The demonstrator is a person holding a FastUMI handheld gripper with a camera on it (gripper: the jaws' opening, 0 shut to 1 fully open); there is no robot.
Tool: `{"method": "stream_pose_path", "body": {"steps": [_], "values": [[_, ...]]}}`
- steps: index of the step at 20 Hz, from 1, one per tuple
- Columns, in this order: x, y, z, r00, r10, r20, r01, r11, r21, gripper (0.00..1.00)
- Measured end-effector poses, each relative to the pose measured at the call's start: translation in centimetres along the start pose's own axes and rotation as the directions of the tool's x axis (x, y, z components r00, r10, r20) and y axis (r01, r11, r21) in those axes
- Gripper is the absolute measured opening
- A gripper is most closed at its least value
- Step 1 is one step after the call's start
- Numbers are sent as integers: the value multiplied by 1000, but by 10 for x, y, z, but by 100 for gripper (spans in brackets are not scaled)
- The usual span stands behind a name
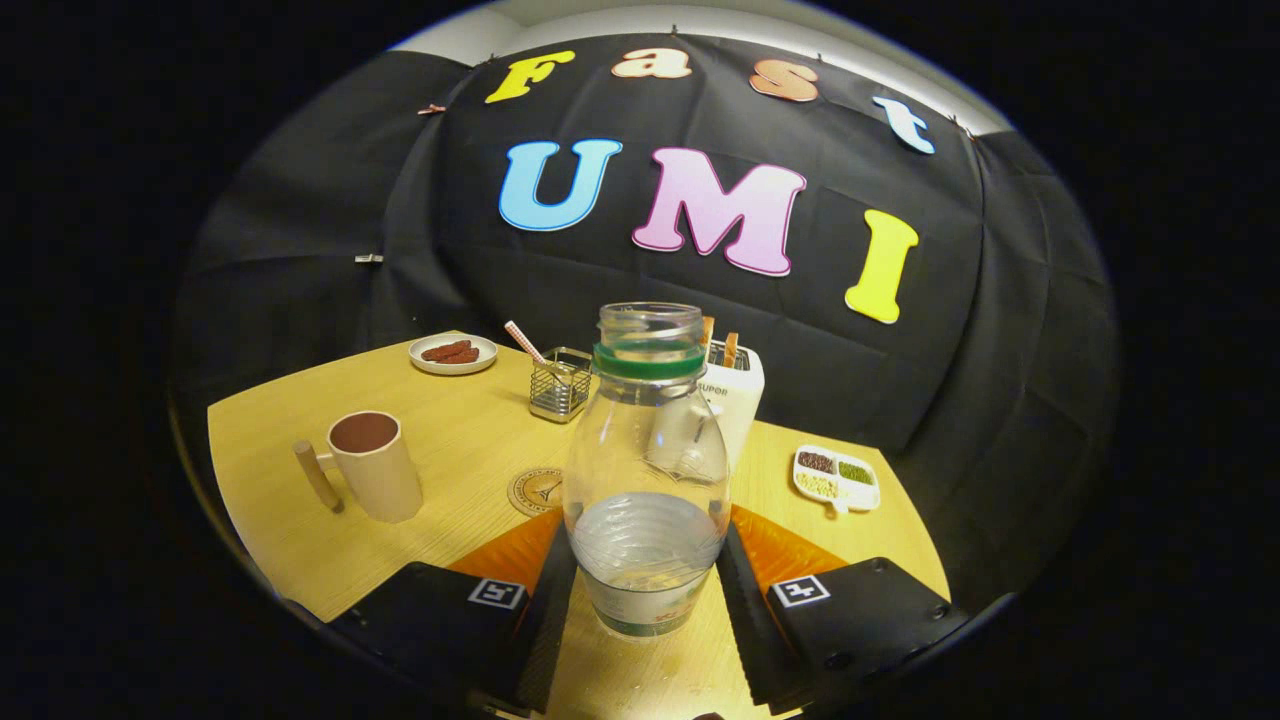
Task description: Take the bottle from table, then pour the juice into the cup, finally place the bottle on the coaster
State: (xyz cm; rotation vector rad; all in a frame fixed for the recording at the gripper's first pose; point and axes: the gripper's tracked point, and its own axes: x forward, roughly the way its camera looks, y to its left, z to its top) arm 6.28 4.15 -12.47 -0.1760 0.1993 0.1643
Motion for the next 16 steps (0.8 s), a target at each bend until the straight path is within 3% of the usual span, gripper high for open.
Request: {"method": "stream_pose_path", "body": {"steps": [6,16], "values": [[4,12,36,999,-41,-7,39,986,-161,74],[22,66,24,992,-107,-62,73,914,-398,74]]}}
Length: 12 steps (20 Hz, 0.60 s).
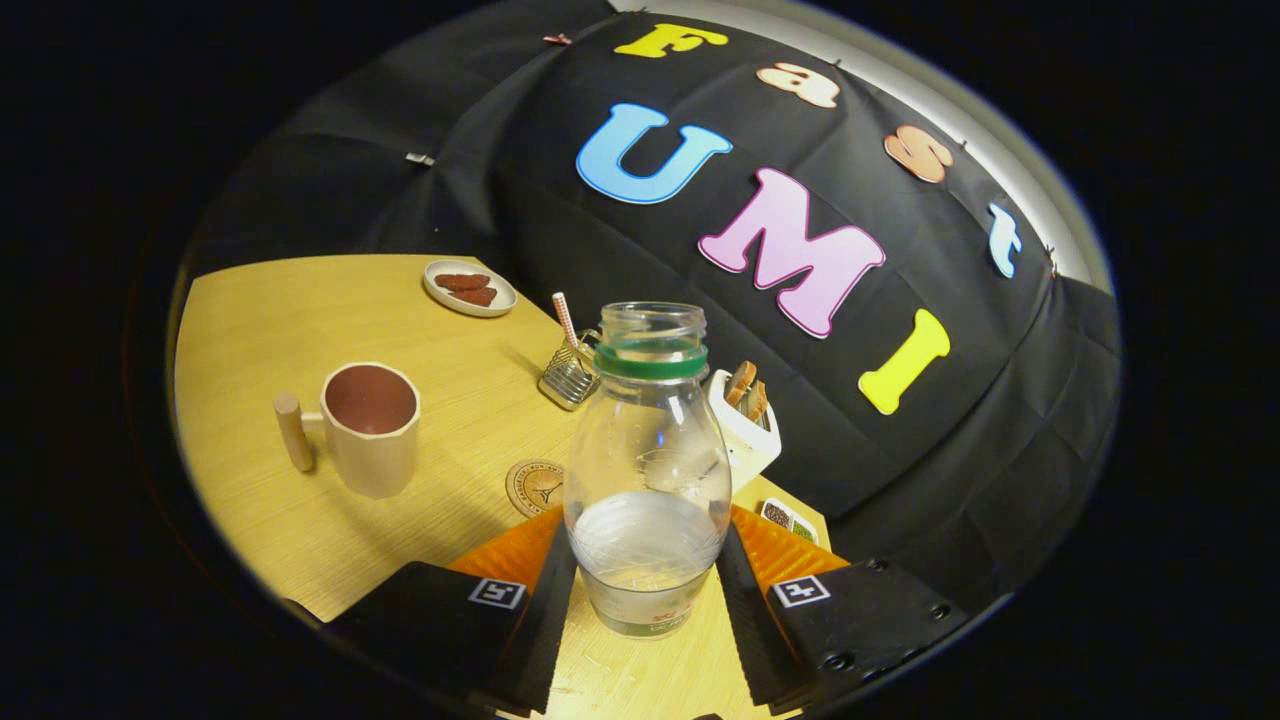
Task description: Take the bottle from table, then pour the juice into the cup, finally place the bottle on the coaster
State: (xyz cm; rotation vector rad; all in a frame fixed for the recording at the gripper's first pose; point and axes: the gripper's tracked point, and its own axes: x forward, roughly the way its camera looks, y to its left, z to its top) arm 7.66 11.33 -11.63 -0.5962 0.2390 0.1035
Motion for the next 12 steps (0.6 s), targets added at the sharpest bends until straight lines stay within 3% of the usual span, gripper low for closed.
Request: {"method": "stream_pose_path", "body": {"steps": [7,12], "values": [[14,35,10,999,-20,28,26,969,-246,74],[19,50,17,998,-21,52,40,913,-405,74]]}}
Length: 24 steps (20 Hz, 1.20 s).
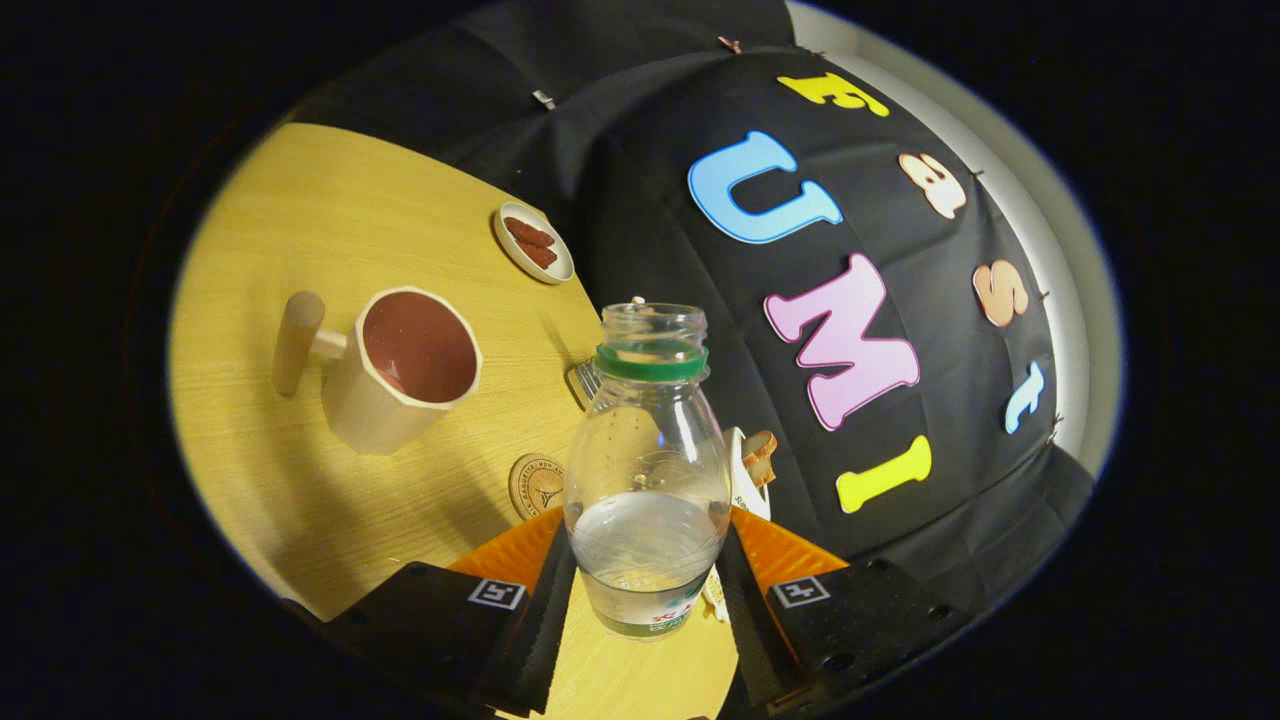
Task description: Take the bottle from table, then pour the juice into the cup, finally place the bottle on the coaster
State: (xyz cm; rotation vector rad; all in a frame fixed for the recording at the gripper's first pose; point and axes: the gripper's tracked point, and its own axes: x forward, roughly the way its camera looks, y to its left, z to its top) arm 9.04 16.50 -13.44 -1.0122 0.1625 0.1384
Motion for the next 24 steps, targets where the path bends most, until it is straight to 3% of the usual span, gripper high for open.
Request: {"method": "stream_pose_path", "body": {"steps": [8,24], "values": [[23,18,8,1000,12,-15,-15,984,-177,74],[42,26,30,996,53,72,-7,849,-528,74]]}}
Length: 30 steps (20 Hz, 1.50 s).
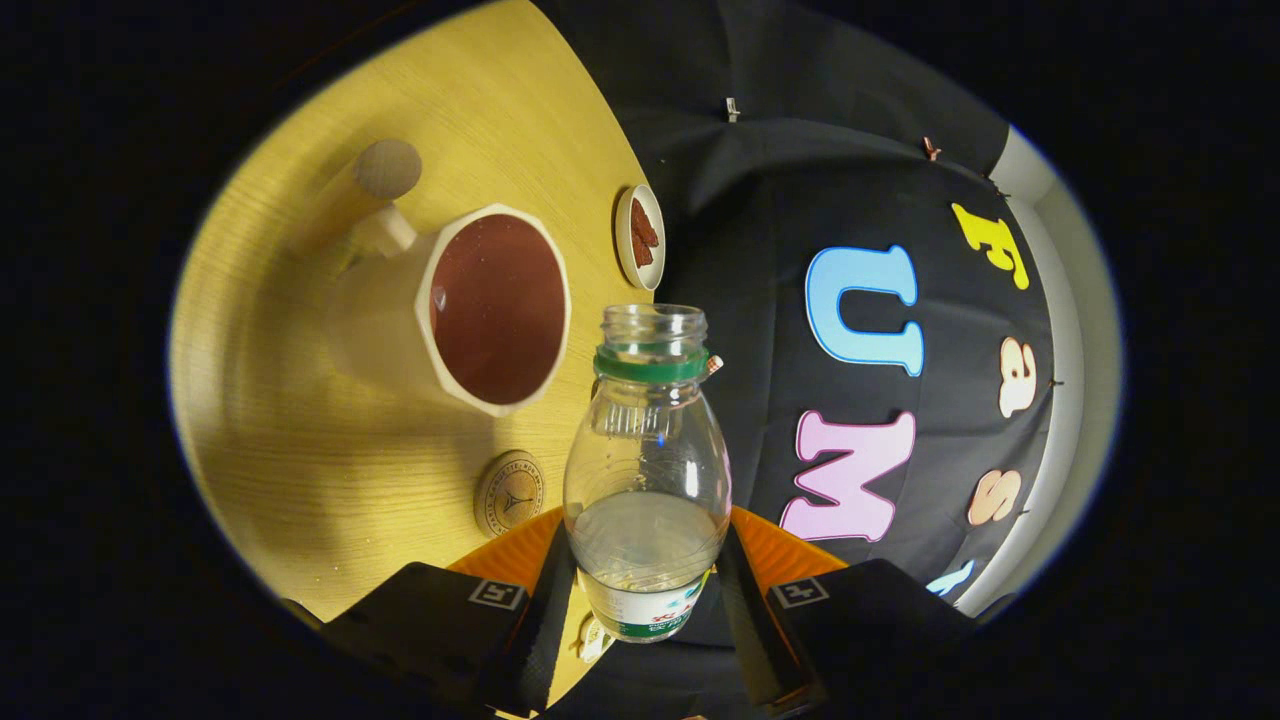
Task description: Take the bottle from table, then pour the juice into the cup, finally place the bottle on the coaster
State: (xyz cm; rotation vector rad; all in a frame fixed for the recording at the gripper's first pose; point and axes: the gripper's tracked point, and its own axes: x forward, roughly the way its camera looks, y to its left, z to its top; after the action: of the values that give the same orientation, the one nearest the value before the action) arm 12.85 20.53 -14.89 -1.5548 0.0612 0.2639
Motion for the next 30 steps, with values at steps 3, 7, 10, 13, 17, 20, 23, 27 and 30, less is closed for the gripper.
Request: {"method": "stream_pose_path", "body": {"steps": [3,7,10,13,17,20,23,27,30], "values": [[2,-1,-1,1000,1,9,0,998,-59,74],[6,-4,-2,1000,-5,25,8,994,-107,74],[8,-6,1,999,-6,38,12,987,-159,74],[9,-8,5,998,-6,65,21,973,-229,74],[9,-8,3,998,-4,70,22,966,-257,74],[10,-8,3,998,0,65,17,965,-262,74],[9,-9,3,997,5,71,15,958,-285,74],[9,-11,4,997,12,77,13,947,-321,74],[11,-10,3,996,9,85,20,943,-332,74]]}}
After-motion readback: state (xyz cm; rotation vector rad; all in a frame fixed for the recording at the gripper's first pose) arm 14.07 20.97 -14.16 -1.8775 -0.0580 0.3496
